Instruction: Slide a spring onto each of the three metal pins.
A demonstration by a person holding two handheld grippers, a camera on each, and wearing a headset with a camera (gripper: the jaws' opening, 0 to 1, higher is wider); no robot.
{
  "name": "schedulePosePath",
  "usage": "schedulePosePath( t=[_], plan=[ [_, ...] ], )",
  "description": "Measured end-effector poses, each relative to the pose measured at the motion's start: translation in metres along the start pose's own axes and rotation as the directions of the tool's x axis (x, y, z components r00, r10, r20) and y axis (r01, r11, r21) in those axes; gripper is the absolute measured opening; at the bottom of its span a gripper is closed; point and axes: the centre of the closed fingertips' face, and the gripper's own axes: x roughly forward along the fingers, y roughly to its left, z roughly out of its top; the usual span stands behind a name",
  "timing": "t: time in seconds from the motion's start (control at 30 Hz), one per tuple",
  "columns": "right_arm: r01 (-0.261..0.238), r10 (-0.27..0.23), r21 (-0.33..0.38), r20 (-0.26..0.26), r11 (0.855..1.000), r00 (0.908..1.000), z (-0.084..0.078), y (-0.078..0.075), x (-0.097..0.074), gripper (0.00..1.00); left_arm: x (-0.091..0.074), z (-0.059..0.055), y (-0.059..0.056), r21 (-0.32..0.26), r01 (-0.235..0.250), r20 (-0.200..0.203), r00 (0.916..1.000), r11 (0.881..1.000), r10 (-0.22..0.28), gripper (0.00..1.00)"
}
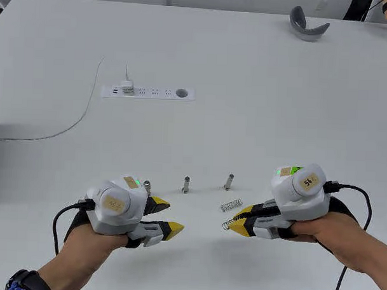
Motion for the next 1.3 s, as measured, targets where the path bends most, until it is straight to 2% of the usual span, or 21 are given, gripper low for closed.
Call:
schedulePosePath(
  t=[0.33, 0.83, 1.3],
  plan=[
    [0.02, -0.021, -0.028, -0.024, 0.999, 0.9995, 0.012, -0.016, 0.005, 0.12, -0.008, -0.003, 0.015, -0.028, -0.051, 0.009, 0.9986, 0.998, 0.051, 0.38],
    [0.049, -0.049, -0.012, -0.042, 0.999, 0.9979, 0.021, -0.033, 0.018, 0.12, -0.016, -0.009, 0.023, -0.064, -0.093, 0.012, 0.9955, 0.994, 0.094, 0.44],
    [0.079, -0.081, -0.024, -0.048, 0.997, 0.9956, 0.041, -0.046, 0.031, 0.12, -0.023, -0.013, 0.031, -0.076, -0.119, 0.009, 0.9928, 0.99, 0.12, 0.51]
  ],
)
